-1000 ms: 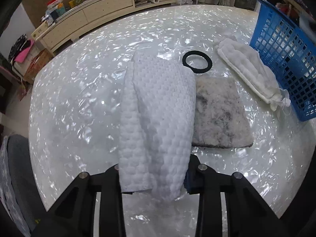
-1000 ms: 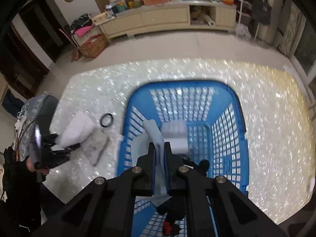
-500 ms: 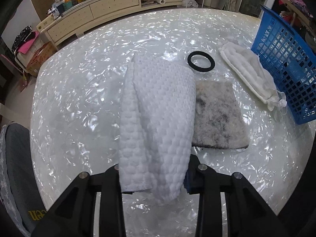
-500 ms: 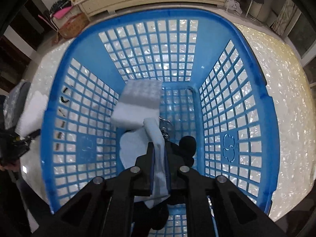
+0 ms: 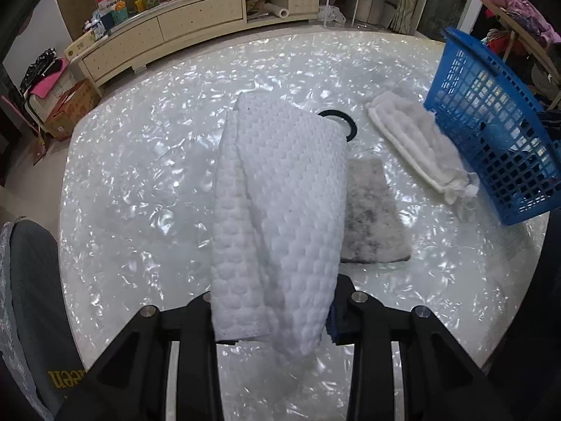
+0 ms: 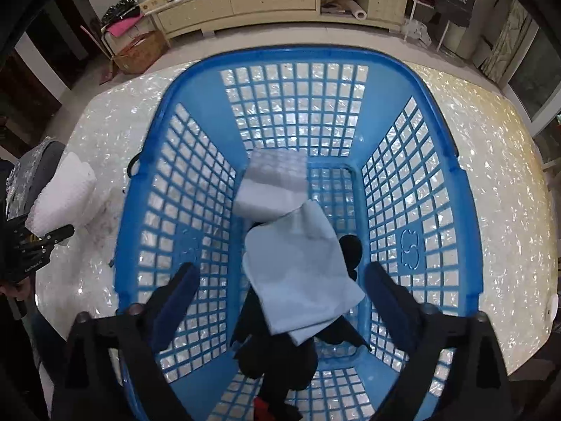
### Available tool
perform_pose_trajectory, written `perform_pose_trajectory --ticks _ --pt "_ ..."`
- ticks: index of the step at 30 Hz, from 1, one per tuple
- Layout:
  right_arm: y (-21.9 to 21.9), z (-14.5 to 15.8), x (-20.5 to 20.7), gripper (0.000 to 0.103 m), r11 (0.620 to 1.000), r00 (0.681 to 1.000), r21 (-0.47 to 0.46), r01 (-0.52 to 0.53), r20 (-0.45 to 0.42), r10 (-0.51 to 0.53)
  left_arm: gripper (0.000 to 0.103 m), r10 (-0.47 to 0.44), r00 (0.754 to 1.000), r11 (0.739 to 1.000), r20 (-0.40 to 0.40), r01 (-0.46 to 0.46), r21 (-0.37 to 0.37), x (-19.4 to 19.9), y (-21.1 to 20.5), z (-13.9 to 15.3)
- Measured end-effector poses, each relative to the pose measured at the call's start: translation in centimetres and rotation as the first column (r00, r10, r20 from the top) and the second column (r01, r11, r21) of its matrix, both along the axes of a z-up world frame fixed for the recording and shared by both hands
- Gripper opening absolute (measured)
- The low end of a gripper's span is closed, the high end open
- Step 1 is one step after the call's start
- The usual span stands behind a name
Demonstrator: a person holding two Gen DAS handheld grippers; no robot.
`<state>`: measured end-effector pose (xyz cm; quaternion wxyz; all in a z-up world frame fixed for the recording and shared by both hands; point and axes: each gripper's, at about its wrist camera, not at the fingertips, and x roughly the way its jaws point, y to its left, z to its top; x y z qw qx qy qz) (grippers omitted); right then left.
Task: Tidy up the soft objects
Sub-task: 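Carry the blue cloth into the basket with the right gripper while the left grasps the white waffle towel, then carry the white waffle towel over the blue basket with the left gripper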
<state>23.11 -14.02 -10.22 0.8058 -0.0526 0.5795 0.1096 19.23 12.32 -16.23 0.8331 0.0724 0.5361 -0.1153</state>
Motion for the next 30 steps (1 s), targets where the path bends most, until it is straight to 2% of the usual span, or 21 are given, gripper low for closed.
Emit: perform_pose_trajectory --ticks 12,21,30 --pt "-1.2 4.0 -4.4 0.103 0.998 0.99 -0.053 0.015 0.138 -0.007 0.032 -0.013 0.998 1.0 0.054 0.014 -0.015 -3.2 -2.5 4.6" --pt "-2.9 4.2 -6.1 0.103 0.999 0.98 -0.04 0.025 0.198 -0.017 0.032 -0.056 0.994 0.996 0.093 0.062 -0.062 -5.2 -7.3 8.4" --pt "-3.7 4.6 -7.0 0.103 0.999 0.974 -0.016 0.036 0.225 -0.031 0.032 -0.142 0.978 0.983 0.154 0.157 -0.093 -6.2 -13.0 12.5"
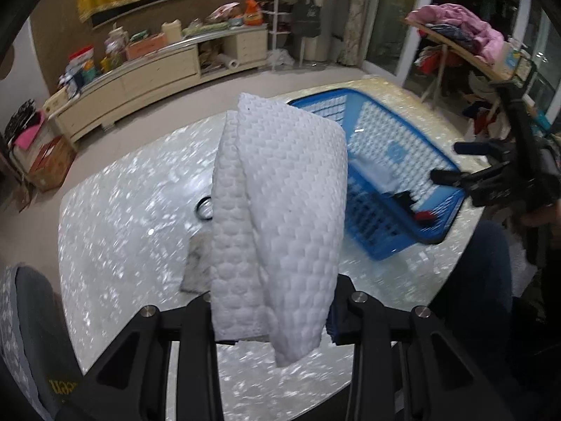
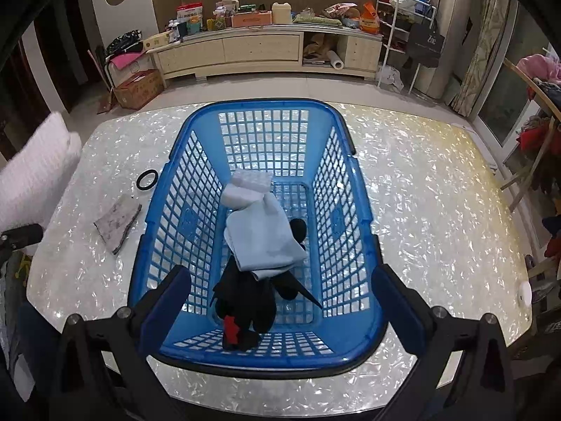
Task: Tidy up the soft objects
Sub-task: 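Carry the white waffle towel over the blue basket with the left gripper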
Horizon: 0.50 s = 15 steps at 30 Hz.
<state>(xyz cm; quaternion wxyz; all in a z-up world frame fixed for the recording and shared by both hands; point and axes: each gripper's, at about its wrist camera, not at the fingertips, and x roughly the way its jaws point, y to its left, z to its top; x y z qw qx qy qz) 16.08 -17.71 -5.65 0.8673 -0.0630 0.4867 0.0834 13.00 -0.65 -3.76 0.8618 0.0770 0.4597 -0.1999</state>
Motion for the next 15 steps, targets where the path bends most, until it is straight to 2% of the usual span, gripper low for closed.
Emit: perform_pose_trajectory --ticks 5,8,15 --pt "-0.6 0.5 -0.2 0.103 1.0 1.0 0.024 0.011 0.015 -0.012 0.032 -0.063 0.997 0.998 0.035 0.063 -0.016 0.5 -3.4 1.8" --pt "-1.3 0.7 -0.7 0.103 1.0 0.999 0.01 0.028 0.038 -0.029 0.032 -0.088 0.995 0.996 0.038 0.089 -0.011 1.8 -5.3 1.9" --pt "-2.7 0.5 -0.7 0.103 0.998 0.997 0.044 0.052 0.05 -0.054 0.032 -0.162 0.987 0.987 0.02 0.162 -0.01 4.1 -10.0 1.4"
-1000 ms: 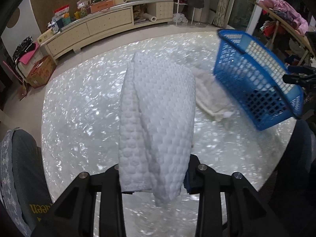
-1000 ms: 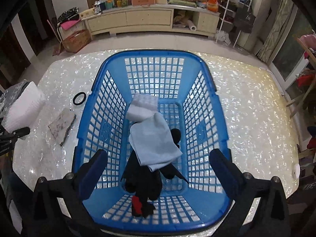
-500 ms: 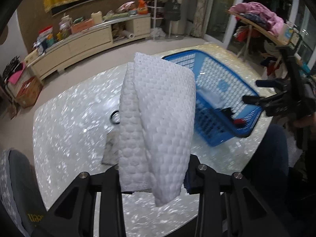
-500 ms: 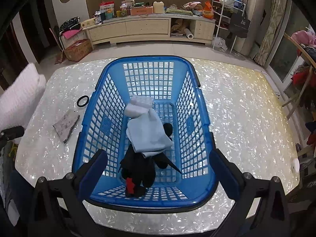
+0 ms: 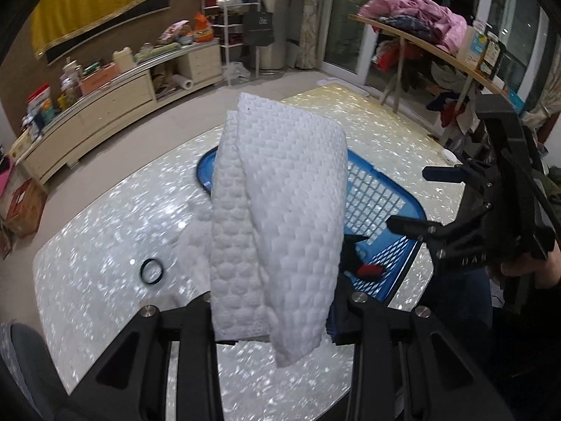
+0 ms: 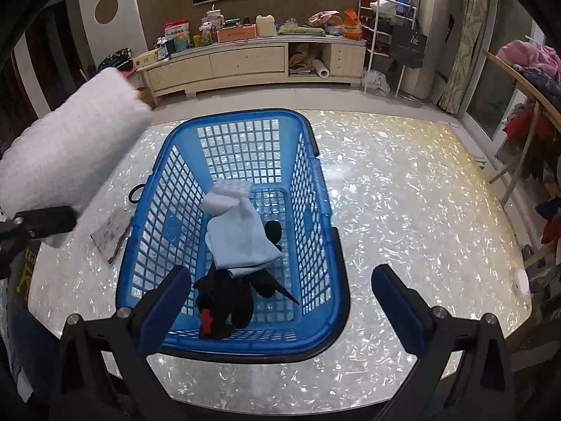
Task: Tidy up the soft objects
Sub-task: 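Carry the white waffle towel over the blue basket with the left gripper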
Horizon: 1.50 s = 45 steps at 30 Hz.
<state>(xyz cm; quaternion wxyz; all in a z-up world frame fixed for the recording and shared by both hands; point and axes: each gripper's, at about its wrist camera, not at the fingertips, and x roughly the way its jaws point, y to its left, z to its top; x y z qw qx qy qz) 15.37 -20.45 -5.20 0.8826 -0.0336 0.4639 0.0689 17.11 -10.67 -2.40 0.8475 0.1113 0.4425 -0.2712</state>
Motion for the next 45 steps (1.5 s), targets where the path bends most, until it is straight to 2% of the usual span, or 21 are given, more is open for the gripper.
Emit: perform_pose_trajectory --ticks 12,22,26,35,41,45 --pt "-3.0 -2.0 1.5 0.103 0.998 0.999 0.041 0.05 -0.011 -0.05 0.032 -0.088 0.994 0.996 -0.063 0.09 0.03 4.0 -5.9 -2.7" --pt "-4.3 -3.6 3.0 0.103 0.996 0.997 0.072 0.059 -0.044 -0.055 0.032 -0.112 0.987 0.991 -0.113 0.12 0.062 6.9 -8.6 -6.0" --pt "-4.6 -3.9 3.3 0.103 0.995 0.997 0.083 0.06 -0.051 -0.056 0.032 -0.111 0.986 0.988 -0.125 0.124 0.096 8.2 -9.5 -7.5" --pt "-4.4 -3.8 3.4 0.103 0.991 0.996 0.114 0.065 -0.061 -0.059 0.032 -0.092 0.984 0.986 -0.153 0.112 0.123 10.0 -9.2 -9.1" --pt "-4.5 -3.8 3.3 0.103 0.989 0.996 0.135 0.068 -0.064 -0.06 0.032 -0.09 0.985 0.986 -0.145 0.109 0.125 9.7 -8.4 -9.0" --pt "-4.5 -3.7 3.2 0.103 0.987 0.996 0.142 0.076 -0.063 -0.067 0.032 -0.07 0.988 0.983 -0.14 0.093 0.161 9.4 -8.0 -8.9"
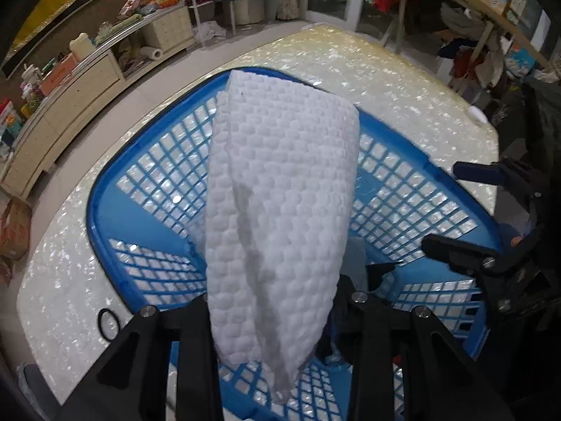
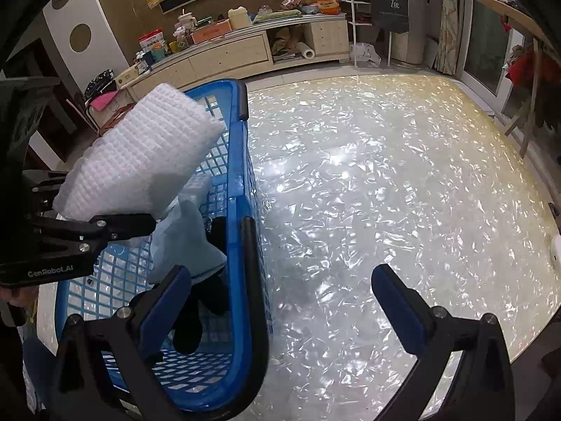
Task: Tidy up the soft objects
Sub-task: 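Carry the white waffle towel over the blue basket with the left gripper, then open the left gripper to drop the waffle towel into the basket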
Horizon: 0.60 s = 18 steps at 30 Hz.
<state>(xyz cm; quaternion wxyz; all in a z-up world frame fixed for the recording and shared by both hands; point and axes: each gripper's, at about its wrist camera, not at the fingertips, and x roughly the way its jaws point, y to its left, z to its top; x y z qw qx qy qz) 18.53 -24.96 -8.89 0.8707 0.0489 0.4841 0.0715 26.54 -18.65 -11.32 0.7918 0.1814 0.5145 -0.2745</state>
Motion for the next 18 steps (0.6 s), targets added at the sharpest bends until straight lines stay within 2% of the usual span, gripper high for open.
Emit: perform_pose_trajectory --ticks 7,12,13,14,16,18 --pt "0.4 -0.3 0.3 0.103 1.0 1.0 0.004 -0.005 -0.004 0.005 0.032 0.003 1.0 1.0 -0.012 -0.003 0.005 0.5 0.1 -0.2" --pt "0.1 -0.2 0.3 0.103 1.0 1.0 0.007 0.002 -0.003 -0.001 0.035 0.007 1.0 0.999 -0.015 -0.006 0.046 0.7 -0.7 -0.5" --pt "0.0 -0.1 0.3 0.103 1.0 1.0 0.007 0.004 -0.002 -0.004 0.044 0.005 1.0 0.999 -0.016 -0.004 0.042 0.7 -0.8 -0.4" --pt "0.0 0.0 0.2 0.103 1.0 1.0 0.007 0.007 0.0 -0.007 0.061 0.003 1.0 0.999 -0.014 -0.002 0.046 0.7 -0.9 -0.4" --pt "-0.1 0.1 0.1 0.103 1.0 1.0 0.006 0.009 0.001 -0.009 0.08 -0.004 1.0 0.998 0.023 0.003 0.061 0.4 -0.8 0.0" --pt "-0.2 0.2 -0.1 0.103 1.0 1.0 0.004 0.01 0.003 -0.011 0.082 -0.015 0.998 0.997 0.061 0.01 0.073 0.0 -0.8 0.6"
